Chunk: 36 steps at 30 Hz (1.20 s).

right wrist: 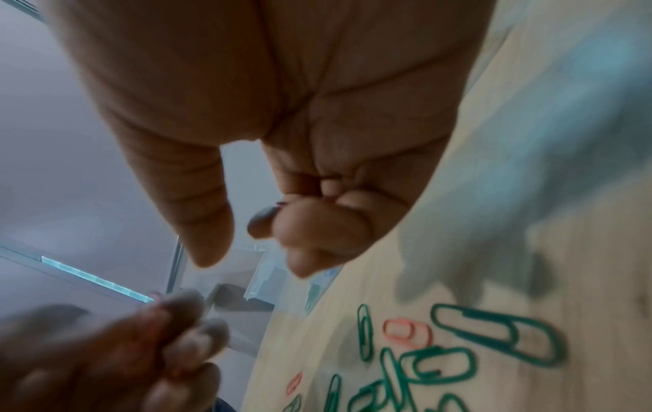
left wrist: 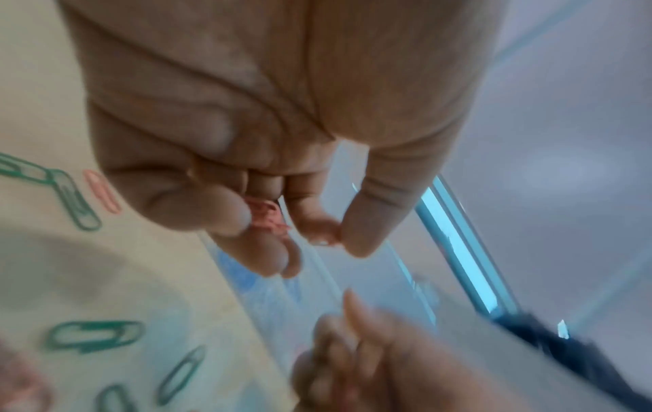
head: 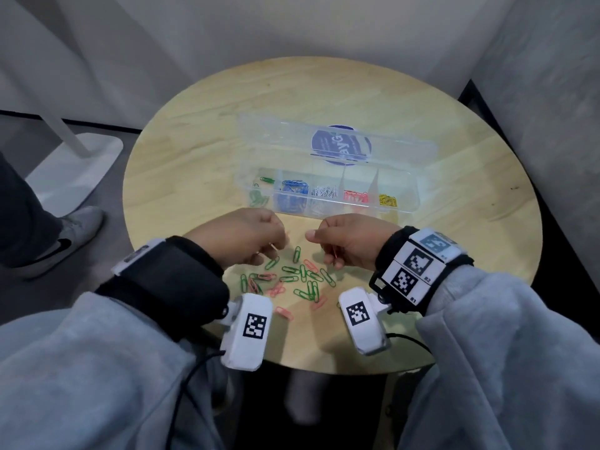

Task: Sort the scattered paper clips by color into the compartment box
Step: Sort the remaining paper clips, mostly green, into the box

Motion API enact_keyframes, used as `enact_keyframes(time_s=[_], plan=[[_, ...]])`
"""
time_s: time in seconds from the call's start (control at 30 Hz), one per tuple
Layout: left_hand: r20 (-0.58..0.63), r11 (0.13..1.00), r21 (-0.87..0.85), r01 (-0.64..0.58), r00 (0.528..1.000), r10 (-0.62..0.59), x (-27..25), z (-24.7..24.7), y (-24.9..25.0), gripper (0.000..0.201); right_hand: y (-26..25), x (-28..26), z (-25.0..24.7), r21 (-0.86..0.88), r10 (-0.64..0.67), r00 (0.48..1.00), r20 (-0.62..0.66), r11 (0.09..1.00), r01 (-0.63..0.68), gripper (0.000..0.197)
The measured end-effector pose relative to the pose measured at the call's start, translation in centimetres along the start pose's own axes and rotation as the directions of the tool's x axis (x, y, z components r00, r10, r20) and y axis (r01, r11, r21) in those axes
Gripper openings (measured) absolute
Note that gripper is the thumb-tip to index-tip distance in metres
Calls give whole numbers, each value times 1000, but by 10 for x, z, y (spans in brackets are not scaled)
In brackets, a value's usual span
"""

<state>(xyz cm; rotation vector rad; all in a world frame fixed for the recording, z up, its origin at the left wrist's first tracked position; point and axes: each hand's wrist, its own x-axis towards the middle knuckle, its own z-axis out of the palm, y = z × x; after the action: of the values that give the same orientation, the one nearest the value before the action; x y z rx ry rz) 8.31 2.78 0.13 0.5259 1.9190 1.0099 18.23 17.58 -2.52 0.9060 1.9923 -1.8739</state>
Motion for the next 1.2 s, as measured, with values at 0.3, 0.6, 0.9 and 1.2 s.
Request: enact_keyframes(time_s=[0.3,0.6,0.9,1.2], plan=[[-225,766,-638,-80,971,-86,-18,-50,6,29,-1,-1,11,-628,-38,990,-137,776,-57,34],[-260,887,-461,-17,959,-117,-22,-65,5,15,-12,3,23,-790,-56,989,-140,608,-78,16],[-201,879,369,303,949,-243,-5,-37,-13,22,-8,5,20,-911,-23,994,-107,403,-89,10],[-11,829,553,82,996,-92,-8,-20,-16,18,-14,-5,-4,-647,68,997,-45,758,-81,17]])
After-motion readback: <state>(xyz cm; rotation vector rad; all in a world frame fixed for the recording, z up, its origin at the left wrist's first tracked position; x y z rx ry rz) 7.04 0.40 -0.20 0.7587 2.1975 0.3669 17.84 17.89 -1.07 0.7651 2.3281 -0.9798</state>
